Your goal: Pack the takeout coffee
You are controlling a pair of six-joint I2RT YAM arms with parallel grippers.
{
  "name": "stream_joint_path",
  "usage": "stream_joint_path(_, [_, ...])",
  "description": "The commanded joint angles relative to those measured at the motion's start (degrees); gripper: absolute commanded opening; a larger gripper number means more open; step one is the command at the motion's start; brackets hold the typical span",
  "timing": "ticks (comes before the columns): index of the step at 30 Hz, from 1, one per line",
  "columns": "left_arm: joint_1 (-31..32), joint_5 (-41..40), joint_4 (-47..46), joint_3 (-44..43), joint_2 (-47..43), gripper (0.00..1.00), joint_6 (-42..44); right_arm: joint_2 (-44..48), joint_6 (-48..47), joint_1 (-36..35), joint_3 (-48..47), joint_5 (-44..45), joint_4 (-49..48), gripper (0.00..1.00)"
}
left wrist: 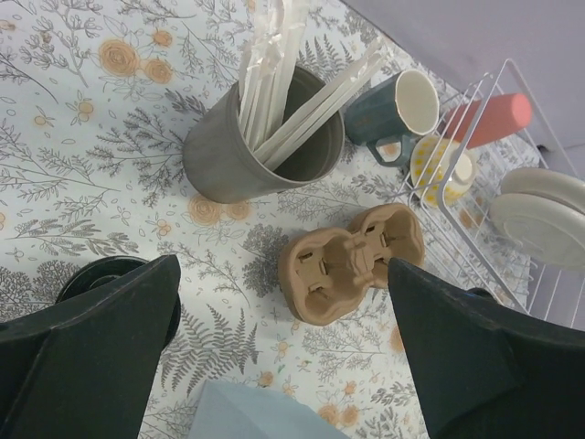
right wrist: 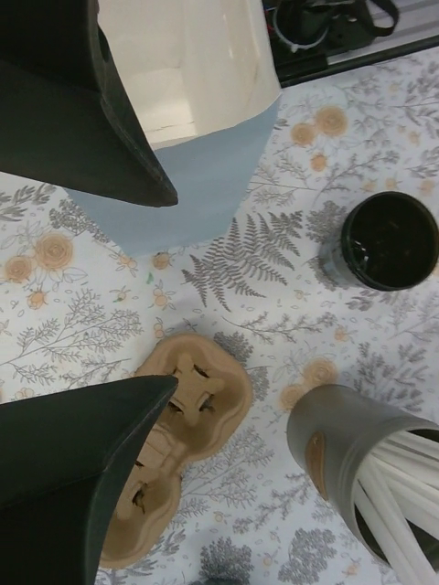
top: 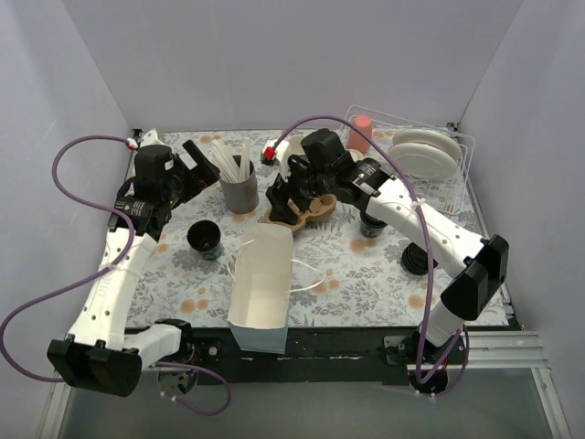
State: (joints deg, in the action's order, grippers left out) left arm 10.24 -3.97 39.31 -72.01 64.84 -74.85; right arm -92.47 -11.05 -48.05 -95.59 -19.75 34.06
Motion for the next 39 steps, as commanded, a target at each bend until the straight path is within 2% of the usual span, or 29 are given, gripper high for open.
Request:
stream_joint_path(1, [-0.3, -2.9, -3.2, 3.1, -4.3, 0.98, -1.9, 0.2, -3.7, -0.9, -1.8, -3.6, 3.7, 0.77])
stream_joint_path(5, [-0.3, -1.3, -4.2, 6.3, -4.7, 0.98, -3.2, 1.4, -2.4, -0.9, 0.5, -4.5, 3.1, 0.71])
stream_joint_path(8, [-0.3, -0.5, -1.4, 5.6, -2.4, 0.98, -3.6, 0.5, -0.4, -0.9, -1.8, -2.9, 4.7, 0.70])
stream_joint_path(12, [-0.3, 0.0, 1.9, 5.5, -2.4, 0.96, -4.9, -4.5, 2.9, -0.8, -13.4, 3.6, 10.7, 0.74])
stream_joint_path(13, [-0.2, 0.0, 2.5, 5.7, -3.1, 0.96, -5.4, -5.7, 3.7, -0.8, -20.4, 3.9, 13.3, 0.74])
stream_joint_path(15, [-0.2, 0.5, 3.3, 6.0, -5.1, 0.96, -7.2, -6.0, 5.2, -0.6, -22.6, 3.2, 12.3, 0.75])
stream_joint_path(20, [-0.3, 0.7, 9.2, 2.8, -4.3, 0.97, -9.6, -1.0, 7.7, -0.6, -13.9, -6.9, 6.1, 0.75])
stream_joint_path(26, [-0.3, 2.6, 15.5, -4.1, -0.1, 0.97, -10.5, 1.4, 6.5, -0.9, -5.9, -9.9, 6.4, 0.75])
stream_joint_path(30, [-0.3, 3.4, 16.3, -6.4, 1.3, 0.97, -10.4, 0.7, 6.2, -1.9, -5.1, -9.4, 6.5, 0.73])
stream_joint_path(33, [-0.3, 3.9, 16.6, -7.3, 2.4, 0.97, -9.9, -0.4, 5.8, -2.5, -4.8, -5.8, 8.6, 0.67])
stream_joint_path(35, [-0.3, 5.9, 16.9, -7.9, 3.4, 0.96, -8.7, -0.6, 5.9, -2.7, -4.9, -2.5, 9.4, 0.59])
stream_joint_path(36, [-0.3, 5.9, 17.0, -8.1, 3.8, 0.95, -8.3, -0.6, 6.1, -2.8, -5.2, -1.4, 10.0, 0.50])
stream_joint_path(37, [-0.3, 6.0, 17.0, -8.1, 4.1, 0.95, -7.9, -0.7, 6.5, -2.7, -6.1, -0.1, 11.1, 0.29])
stream_joint_path(39, [-0.2, 6.1, 16.2, -7.4, 4.3, 0.94, -6.5, -0.3, 6.7, -2.7, -6.0, 2.2, 11.5, 0.19])
